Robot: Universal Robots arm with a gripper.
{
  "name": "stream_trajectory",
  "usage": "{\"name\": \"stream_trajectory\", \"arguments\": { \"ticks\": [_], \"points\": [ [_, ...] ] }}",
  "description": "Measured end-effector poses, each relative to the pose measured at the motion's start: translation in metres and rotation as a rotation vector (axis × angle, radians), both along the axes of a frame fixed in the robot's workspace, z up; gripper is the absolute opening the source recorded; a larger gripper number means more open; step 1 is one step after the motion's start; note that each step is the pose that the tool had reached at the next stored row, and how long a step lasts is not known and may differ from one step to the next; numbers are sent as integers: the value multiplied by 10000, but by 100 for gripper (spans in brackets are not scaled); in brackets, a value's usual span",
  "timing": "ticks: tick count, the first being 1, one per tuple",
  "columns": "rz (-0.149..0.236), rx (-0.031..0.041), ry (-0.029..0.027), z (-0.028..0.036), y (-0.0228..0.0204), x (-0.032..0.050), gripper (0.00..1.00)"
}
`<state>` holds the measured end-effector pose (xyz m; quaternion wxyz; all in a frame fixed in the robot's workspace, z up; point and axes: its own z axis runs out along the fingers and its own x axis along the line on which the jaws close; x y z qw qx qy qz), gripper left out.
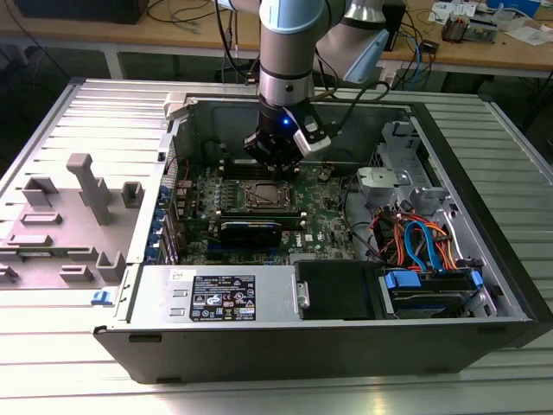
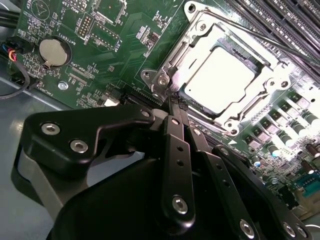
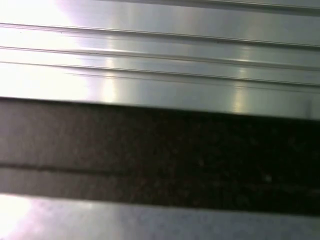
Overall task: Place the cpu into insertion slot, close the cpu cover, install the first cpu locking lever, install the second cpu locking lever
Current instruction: 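Install the second cpu locking lever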
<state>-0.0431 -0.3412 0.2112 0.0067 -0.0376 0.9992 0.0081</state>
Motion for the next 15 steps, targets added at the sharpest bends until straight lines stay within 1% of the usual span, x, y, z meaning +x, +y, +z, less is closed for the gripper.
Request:
{"name": "stream_trajectory", "arguments": {
  "ticks": [3, 5, 15],
  "points": [
    [0, 0, 0, 0, -5, 0, 11],
    [-1, 0, 0, 0, -16, 0, 11],
    [0, -1, 0, 0, -26, 0, 11]
  ]
}}
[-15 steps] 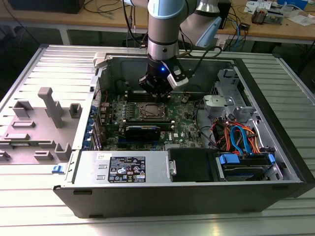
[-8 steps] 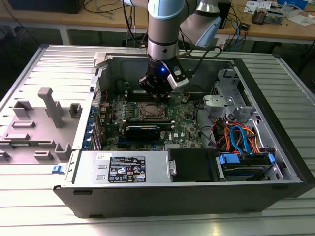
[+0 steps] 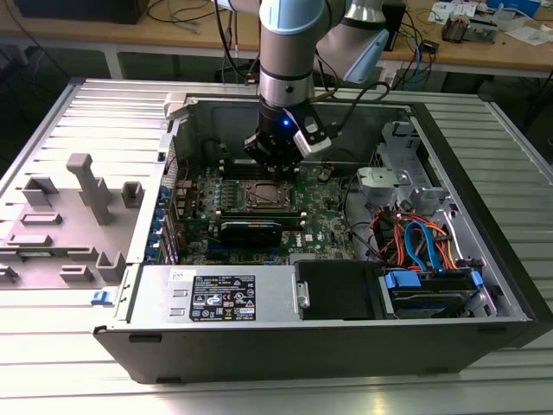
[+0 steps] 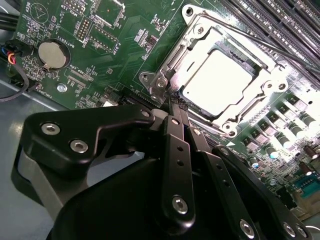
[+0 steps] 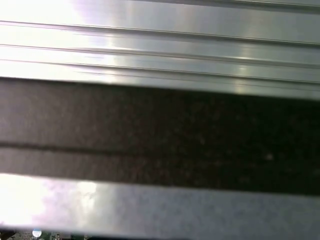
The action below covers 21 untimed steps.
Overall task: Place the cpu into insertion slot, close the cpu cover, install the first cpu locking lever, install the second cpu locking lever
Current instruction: 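Install the second cpu locking lever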
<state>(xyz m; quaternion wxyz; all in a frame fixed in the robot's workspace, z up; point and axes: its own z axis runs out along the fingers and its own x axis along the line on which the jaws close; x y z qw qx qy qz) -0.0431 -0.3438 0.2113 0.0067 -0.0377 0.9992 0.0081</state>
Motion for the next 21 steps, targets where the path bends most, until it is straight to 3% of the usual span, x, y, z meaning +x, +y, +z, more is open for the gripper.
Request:
{"name": "stream_trajectory", "arguments": {
  "ticks": [14, 21],
  "points": [
    [-1, -1, 1, 3, -112, 0, 11],
    [-2, 1, 0, 93, -118, 0, 11]
  ]
}}
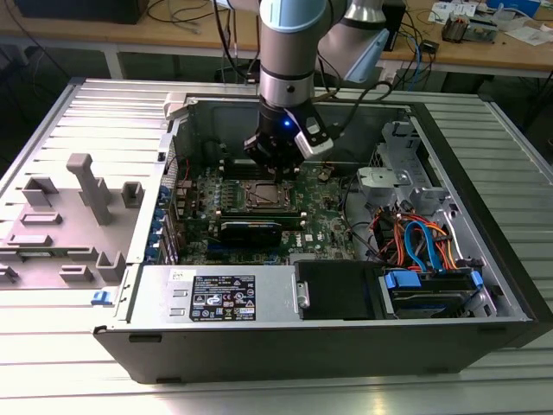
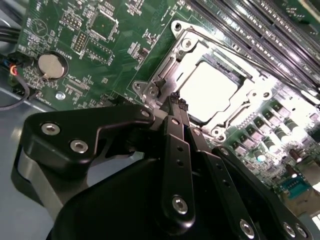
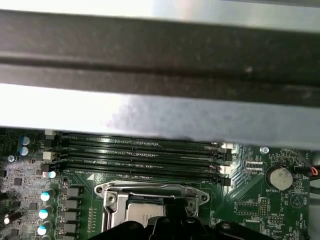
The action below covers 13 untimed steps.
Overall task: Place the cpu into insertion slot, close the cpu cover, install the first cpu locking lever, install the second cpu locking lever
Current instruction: 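Install the second cpu locking lever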
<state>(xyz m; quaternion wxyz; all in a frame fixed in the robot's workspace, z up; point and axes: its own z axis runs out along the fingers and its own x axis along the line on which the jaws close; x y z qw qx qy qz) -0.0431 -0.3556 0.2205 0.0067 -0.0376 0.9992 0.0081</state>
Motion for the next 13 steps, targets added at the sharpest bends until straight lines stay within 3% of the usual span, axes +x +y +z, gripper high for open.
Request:
{"name": "stream_trajectory", "arguments": {
  "ticks": [5, 9, 13],
  "points": [
    [-266, 0, 0, 22, -7, 1, 11],
    [-373, 1, -1, 21, -112, 2, 11],
    [-412, 1, 0, 19, -169, 2, 11]
  ]
}}
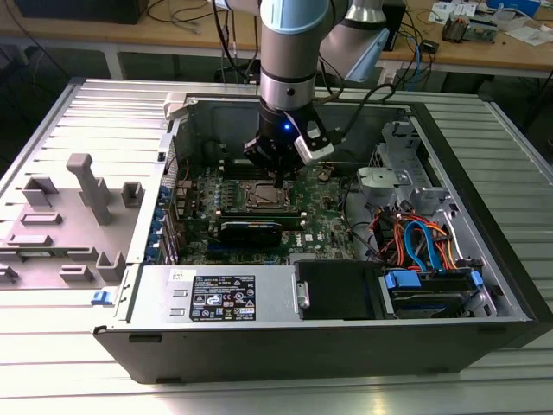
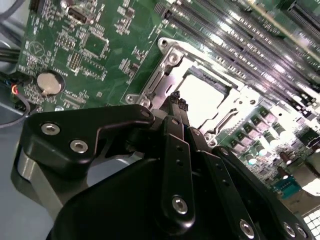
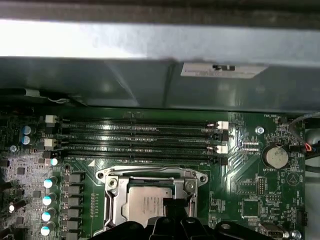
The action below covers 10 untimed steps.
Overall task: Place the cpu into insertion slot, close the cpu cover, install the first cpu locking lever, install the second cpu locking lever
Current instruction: 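Install the second cpu locking lever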
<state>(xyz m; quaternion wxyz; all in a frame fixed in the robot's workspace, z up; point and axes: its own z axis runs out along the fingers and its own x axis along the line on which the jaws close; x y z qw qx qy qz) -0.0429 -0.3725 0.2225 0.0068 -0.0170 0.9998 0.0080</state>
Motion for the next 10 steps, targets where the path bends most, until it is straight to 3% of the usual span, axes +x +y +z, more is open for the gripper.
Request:
{"name": "stream_trajectory", "arguments": {
  "ticks": [3, 7, 10],
  "points": [
    [-32, -1, 0, -1, -78, 0, 11],
    [-44, -2, 1, 15, -104, -1, 11],
    [-51, -2, 0, 73, -106, 0, 11]
  ]
}}
